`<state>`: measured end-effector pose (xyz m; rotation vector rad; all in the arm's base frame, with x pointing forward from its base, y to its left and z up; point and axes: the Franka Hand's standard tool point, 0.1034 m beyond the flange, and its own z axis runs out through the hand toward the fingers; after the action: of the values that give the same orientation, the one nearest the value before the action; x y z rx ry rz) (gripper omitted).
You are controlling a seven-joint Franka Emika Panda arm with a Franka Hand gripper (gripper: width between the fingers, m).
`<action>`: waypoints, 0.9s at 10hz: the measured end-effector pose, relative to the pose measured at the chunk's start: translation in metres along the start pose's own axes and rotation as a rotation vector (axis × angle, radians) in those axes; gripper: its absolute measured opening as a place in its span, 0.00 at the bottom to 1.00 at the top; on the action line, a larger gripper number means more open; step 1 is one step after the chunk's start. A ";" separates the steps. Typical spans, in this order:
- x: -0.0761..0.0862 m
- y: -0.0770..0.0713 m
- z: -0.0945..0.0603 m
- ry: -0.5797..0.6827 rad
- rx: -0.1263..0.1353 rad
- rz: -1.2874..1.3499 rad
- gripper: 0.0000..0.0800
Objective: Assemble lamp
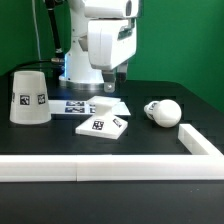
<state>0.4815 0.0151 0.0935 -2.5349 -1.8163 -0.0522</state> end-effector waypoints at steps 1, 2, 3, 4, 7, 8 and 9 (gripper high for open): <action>-0.006 -0.004 0.005 0.001 -0.006 0.000 0.87; -0.013 -0.010 0.011 0.001 -0.007 0.009 0.87; -0.018 -0.016 0.017 0.001 -0.007 0.015 0.87; -0.020 -0.020 0.022 0.000 -0.001 0.017 0.87; -0.022 -0.025 0.032 -0.003 0.014 0.023 0.87; -0.022 -0.026 0.035 -0.004 0.019 0.025 0.87; -0.022 -0.026 0.037 -0.005 0.023 0.025 0.87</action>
Offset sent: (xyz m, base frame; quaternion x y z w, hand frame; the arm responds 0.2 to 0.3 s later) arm -0.0194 0.0012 -0.0211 -0.0041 0.0249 0.0037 0.9997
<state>0.4501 0.0040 0.0557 -2.5442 -1.7759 -0.0247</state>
